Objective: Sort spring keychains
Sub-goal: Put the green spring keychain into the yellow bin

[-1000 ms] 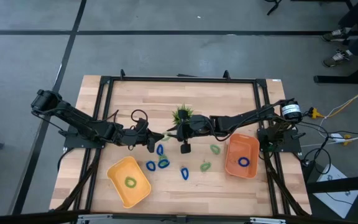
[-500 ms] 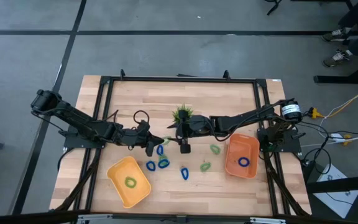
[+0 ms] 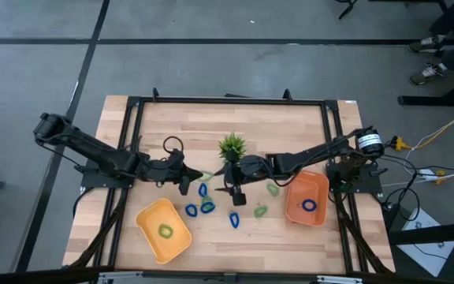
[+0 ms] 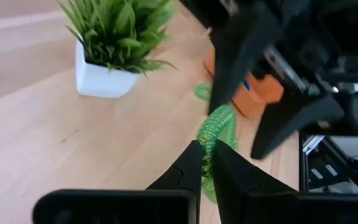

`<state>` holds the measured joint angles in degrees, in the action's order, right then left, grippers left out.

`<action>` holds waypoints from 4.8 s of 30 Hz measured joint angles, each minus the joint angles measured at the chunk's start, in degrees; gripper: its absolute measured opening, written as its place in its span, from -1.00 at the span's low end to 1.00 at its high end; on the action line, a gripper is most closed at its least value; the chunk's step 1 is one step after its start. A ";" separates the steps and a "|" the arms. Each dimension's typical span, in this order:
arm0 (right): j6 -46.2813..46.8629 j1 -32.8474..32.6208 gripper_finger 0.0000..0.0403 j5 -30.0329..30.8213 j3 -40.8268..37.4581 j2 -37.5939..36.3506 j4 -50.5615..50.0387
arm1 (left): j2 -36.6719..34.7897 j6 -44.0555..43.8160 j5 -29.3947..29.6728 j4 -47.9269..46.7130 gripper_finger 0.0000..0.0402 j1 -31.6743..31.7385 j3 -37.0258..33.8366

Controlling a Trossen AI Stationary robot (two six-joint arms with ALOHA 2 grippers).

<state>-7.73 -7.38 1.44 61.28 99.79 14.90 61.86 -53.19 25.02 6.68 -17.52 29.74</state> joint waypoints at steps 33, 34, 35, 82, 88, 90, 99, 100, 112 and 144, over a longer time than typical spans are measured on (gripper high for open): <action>8.16 -2.87 0.20 -0.02 0.02 0.00 -15.51 | -10.38 5.83 -4.46 -37.68 -0.92 -0.07 22.89; 8.62 -3.06 0.20 -0.03 0.02 0.00 -16.21 | -9.89 5.28 -5.25 -39.38 -0.92 -0.07 23.93; 9.00 -3.22 0.20 -0.05 0.02 0.00 -16.76 | -9.49 4.80 -6.26 -40.89 -0.92 -0.08 24.71; 13.75 -6.36 0.20 0.03 0.02 0.00 -26.93 | 8.11 -18.44 -29.05 -49.37 -0.91 -15.10 25.57; 13.47 -6.36 0.20 0.03 0.02 0.00 -26.93 | 8.11 -19.08 -28.72 -49.37 -0.91 -15.13 25.57; 13.46 -6.36 0.20 0.03 0.02 0.00 -26.93 | 8.11 -18.96 -27.84 -49.37 -0.91 -15.13 25.57; 10.48 -6.36 0.20 0.03 0.02 0.00 -26.95 | 8.09 -17.62 -25.34 -53.22 -0.91 -15.13 25.55; 9.99 -6.36 0.20 0.03 0.02 0.00 -26.95 | 8.09 -17.62 -25.06 -54.39 -0.91 -15.13 25.55; 9.81 -6.36 0.20 0.03 0.00 0.00 -27.26 | 8.09 -25.65 -30.56 -56.19 -0.91 -15.13 25.51; 19.18 -6.76 0.20 -0.01 -1.57 0.00 -34.27 | 8.09 -29.96 -27.48 -57.45 -0.43 -14.99 25.51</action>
<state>11.45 -14.14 1.43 59.71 99.79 -19.38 69.95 -83.15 -2.46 -50.77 -32.51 55.24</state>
